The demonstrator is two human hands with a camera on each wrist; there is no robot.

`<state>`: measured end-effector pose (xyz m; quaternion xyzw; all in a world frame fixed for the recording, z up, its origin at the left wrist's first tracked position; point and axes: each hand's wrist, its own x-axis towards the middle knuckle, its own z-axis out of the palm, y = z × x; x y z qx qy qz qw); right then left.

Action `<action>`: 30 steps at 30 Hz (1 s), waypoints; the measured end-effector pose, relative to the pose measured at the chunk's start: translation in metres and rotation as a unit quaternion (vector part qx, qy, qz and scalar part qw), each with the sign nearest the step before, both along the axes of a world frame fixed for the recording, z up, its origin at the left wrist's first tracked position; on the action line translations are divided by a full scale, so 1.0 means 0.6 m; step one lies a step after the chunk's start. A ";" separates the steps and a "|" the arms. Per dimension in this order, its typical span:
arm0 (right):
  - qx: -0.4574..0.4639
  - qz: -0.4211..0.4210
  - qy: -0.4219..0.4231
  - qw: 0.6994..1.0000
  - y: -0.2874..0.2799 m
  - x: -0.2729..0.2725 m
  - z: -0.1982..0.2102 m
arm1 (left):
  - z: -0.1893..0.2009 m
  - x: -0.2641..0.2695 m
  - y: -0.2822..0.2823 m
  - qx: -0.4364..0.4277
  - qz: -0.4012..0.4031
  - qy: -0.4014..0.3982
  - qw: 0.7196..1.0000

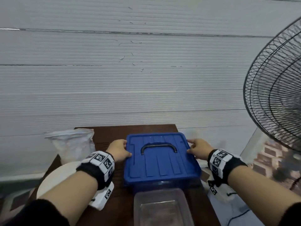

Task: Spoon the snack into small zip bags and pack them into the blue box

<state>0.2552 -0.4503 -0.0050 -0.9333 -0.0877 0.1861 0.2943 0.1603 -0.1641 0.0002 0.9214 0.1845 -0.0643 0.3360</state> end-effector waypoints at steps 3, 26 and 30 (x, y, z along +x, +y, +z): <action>-0.024 -0.014 -0.030 0.999 0.006 -0.019 -0.017 | -0.011 -0.018 -0.014 0.028 0.005 -0.003 1.000; -0.006 -0.094 -0.049 0.994 0.041 0.060 -0.057 | -0.055 0.047 0.016 -0.046 0.097 -0.003 0.994; -0.003 -0.100 -0.055 0.993 0.060 0.097 -0.060 | -0.057 0.087 0.031 -0.049 0.097 -0.015 0.994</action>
